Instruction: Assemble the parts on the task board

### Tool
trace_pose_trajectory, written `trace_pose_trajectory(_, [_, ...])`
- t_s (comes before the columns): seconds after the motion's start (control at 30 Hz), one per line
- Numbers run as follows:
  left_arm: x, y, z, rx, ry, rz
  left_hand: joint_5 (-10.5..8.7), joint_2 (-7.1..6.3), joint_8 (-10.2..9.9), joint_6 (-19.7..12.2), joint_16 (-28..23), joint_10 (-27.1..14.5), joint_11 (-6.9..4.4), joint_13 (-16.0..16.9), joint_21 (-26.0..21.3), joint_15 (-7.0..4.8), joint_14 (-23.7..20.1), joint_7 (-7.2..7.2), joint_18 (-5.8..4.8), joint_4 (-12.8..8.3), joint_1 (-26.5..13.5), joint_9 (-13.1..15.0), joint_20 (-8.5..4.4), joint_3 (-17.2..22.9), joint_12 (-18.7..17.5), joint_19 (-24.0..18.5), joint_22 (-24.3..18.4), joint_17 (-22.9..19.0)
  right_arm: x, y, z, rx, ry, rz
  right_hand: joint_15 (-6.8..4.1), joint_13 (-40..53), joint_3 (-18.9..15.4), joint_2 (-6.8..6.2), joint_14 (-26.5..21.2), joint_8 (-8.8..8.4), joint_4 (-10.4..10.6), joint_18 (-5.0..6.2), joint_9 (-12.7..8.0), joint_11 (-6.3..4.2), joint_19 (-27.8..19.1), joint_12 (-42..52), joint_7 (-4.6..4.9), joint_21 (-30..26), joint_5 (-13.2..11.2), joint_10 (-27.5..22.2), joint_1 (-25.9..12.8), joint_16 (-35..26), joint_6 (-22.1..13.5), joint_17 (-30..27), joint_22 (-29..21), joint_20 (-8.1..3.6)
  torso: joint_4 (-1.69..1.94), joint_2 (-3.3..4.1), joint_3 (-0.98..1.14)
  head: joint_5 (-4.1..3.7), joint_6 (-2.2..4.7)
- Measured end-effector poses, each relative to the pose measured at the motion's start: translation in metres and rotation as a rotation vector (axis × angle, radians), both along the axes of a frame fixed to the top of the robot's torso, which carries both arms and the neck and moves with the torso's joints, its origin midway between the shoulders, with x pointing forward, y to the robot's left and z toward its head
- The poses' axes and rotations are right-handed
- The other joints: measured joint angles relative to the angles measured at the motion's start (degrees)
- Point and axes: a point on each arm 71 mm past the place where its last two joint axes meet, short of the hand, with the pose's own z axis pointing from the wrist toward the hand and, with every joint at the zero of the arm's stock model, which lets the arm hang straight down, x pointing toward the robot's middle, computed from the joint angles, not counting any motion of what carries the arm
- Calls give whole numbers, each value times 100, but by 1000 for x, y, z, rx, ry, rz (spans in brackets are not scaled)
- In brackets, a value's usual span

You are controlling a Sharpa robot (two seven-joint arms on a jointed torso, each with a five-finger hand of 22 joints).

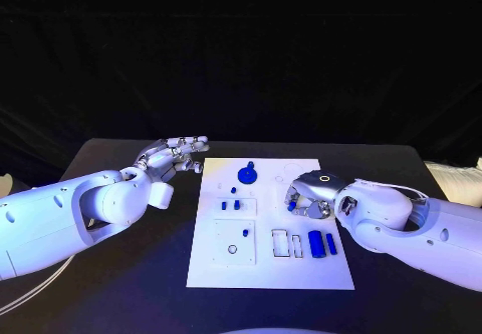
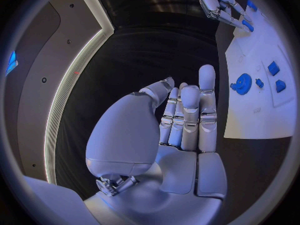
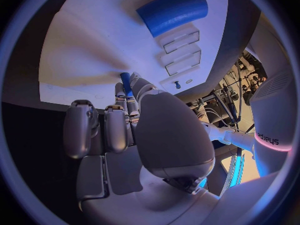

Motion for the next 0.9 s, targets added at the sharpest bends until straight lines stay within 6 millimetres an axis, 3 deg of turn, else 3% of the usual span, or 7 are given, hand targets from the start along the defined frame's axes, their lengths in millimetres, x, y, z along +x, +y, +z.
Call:
trace_pose_trajectory(0.27, [0,0,0,0,0,-1,0,0,0,0,0,0,0,0,0,3,-3,0,0,-12,0,0,0,12,0,0,0,-5,2,1,-1,1,1,3,0,-6,118,50,0,43,5,0,16,5,0,-49,-1,0,-2,250,44,0,209,-6,0,0,-2,-1,1,2,-5])
trace_pose_trajectory(0.43, [0,0,0,0,1,-2,0,0,0,0,0,0,0,0,0,20,-20,0,0,-15,0,0,0,15,0,0,0,-11,2,2,-1,9,-10,4,0,1,242,156,0,86,-30,0,41,36,0,-15,-2,0,-23,488,83,35,392,36,39,0,-1,-1,1,0,-12])
trace_pose_trajectory(0.7, [0,0,0,0,1,-3,0,0,0,0,0,-20,21,0,0,20,-20,0,0,-17,0,0,0,12,25,0,-8,-23,-2,2,2,38,-39,9,0,30,363,174,0,116,-116,0,54,60,0,-5,20,0,0,573,87,35,449,48,48,1,2,-4,1,19,-31])
trace_pose_trajectory(0.9, [0,1,0,0,2,-3,0,0,0,0,0,-21,21,0,0,20,-20,0,0,-31,0,0,0,-1,34,0,-9,-25,-9,1,15,76,-70,19,1,0,405,174,0,118,-159,0,58,76,0,-71,20,0,0,589,87,35,449,48,48,1,-2,-8,-3,44,-48])
